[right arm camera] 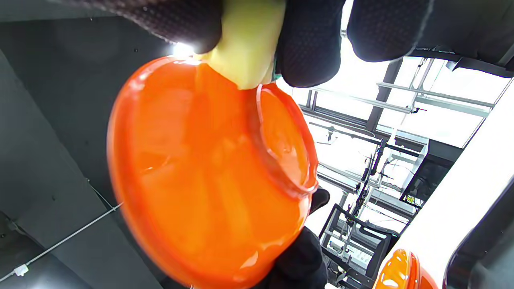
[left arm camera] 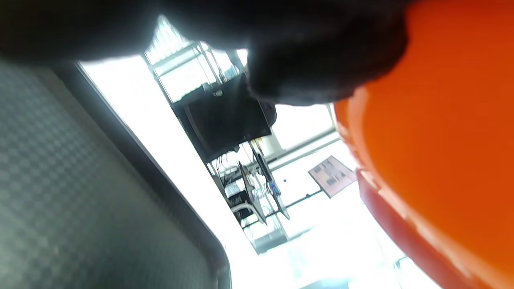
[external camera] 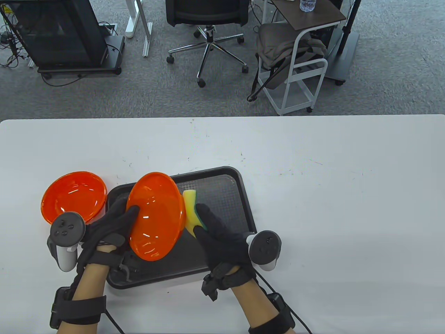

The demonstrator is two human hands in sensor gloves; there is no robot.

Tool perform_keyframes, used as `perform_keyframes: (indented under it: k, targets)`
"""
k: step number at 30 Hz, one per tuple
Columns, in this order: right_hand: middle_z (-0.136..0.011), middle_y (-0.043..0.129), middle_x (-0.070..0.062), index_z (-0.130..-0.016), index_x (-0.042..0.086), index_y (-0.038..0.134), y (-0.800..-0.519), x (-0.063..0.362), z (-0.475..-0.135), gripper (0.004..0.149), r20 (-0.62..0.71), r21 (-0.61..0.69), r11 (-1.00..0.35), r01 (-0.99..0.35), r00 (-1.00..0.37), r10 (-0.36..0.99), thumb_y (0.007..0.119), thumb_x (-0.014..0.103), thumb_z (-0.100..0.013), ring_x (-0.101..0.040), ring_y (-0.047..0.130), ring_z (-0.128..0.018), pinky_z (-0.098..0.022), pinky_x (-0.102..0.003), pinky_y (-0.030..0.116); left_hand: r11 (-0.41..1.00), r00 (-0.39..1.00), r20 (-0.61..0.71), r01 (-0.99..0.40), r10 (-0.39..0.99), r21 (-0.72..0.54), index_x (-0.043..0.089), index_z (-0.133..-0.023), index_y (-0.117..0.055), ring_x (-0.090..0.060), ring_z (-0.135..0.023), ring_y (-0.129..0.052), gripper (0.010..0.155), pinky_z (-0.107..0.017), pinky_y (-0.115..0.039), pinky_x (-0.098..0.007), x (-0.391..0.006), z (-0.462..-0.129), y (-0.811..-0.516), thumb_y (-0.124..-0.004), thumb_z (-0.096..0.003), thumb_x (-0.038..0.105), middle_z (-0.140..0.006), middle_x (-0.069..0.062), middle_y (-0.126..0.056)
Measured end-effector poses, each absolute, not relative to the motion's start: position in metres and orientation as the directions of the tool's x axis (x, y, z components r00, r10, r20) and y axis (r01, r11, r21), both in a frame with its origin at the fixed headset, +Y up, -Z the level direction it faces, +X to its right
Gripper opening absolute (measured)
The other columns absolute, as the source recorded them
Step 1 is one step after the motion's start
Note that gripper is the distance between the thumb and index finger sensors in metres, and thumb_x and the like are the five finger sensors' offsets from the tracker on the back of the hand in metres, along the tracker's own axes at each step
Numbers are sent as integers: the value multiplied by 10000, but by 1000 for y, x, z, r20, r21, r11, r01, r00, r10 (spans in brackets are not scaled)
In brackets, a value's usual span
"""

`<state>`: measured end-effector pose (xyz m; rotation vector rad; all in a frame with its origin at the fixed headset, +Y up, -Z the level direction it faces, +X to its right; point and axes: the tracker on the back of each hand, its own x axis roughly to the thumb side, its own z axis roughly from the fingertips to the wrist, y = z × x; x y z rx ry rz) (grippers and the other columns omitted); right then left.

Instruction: Wipe bowl with sponge

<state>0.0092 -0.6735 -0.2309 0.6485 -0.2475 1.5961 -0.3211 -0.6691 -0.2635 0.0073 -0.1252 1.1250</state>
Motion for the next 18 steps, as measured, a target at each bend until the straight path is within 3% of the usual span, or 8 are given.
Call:
perform_keyframes:
  k: [11,18]
  targets:
    - [-1066,684,-171,-1059,215,470,-688,6,-238,488,438,312,-70,-948,78,896,674,309,-625,-388,773,-880,-594,-627,660,518,486,189,-831,853,-204,177,-943,-805,-38,51,-947,597,-13,-906,-280,-292,-260,-671,-813,-494,570,-300,36,-1006]
    - [-1004,751,-193,-1042,119,471,-697,-8,-238,503,368,406,-87,-910,76,927,676,305,-623,-367,846,-824,-580,-617,685,483,435,234,-848,870,-219,154,-944,-785,-29,46,-942,627,-16,-906,-273,-280,-257,-671,-771,-501,597,-305,49,-999]
